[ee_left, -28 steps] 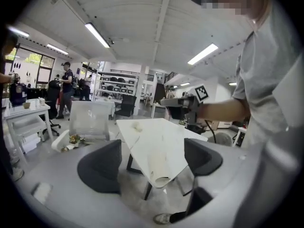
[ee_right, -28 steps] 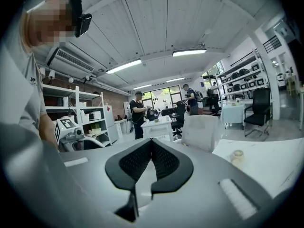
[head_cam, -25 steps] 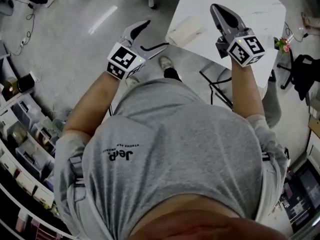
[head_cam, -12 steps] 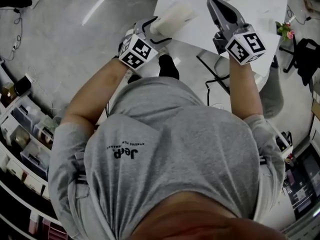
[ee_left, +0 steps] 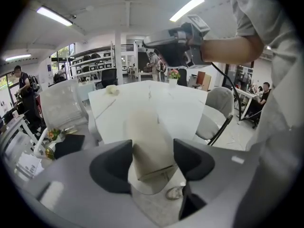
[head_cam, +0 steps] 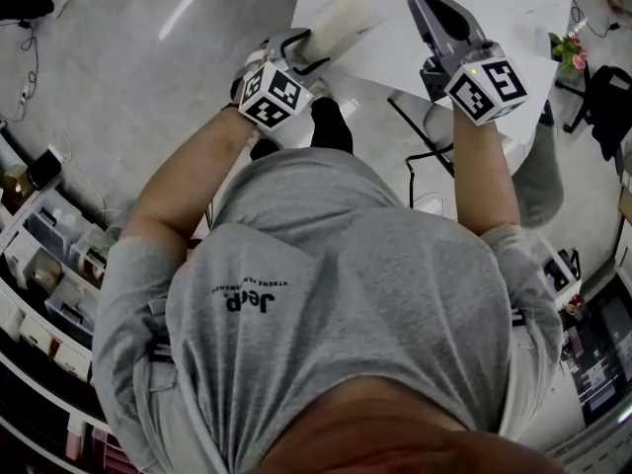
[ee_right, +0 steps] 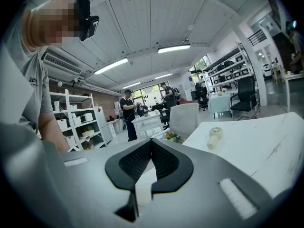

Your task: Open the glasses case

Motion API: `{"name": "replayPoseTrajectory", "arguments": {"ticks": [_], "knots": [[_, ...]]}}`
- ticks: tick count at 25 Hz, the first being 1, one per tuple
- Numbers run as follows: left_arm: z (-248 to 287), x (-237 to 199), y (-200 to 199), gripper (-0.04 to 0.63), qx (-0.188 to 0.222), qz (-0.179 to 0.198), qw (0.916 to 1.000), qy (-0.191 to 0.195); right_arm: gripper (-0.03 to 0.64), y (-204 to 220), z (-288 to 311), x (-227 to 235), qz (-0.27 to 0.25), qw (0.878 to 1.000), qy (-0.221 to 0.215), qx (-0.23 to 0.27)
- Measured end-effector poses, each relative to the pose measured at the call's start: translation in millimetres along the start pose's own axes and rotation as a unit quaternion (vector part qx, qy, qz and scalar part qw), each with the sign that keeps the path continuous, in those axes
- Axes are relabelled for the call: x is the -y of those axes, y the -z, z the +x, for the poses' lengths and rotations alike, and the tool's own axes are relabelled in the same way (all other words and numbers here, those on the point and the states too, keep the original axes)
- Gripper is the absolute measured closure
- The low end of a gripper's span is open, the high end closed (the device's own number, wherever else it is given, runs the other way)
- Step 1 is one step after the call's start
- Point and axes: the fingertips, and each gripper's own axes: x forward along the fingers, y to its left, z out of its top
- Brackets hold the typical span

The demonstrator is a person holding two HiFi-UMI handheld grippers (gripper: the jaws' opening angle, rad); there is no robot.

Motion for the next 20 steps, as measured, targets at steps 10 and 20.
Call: {"name": "replayPoseTrajectory", "arguments": {"ticks": [10, 20], "knots": [[-2.6, -8.1, -3.3, 0.311, 0.003, -0.038, 0.9992, 0.009, 0.614, 4.1, 5.3, 2.6, 0.005, 1.000, -0.003, -0.001], [-7.4, -12.3, -5.9, 0.316, 0.025, -0.110, 0.9929, 0.038, 0.614, 3.0, 10.4, -4.8, 0.005, 1.000, -0.008, -0.004]]}}
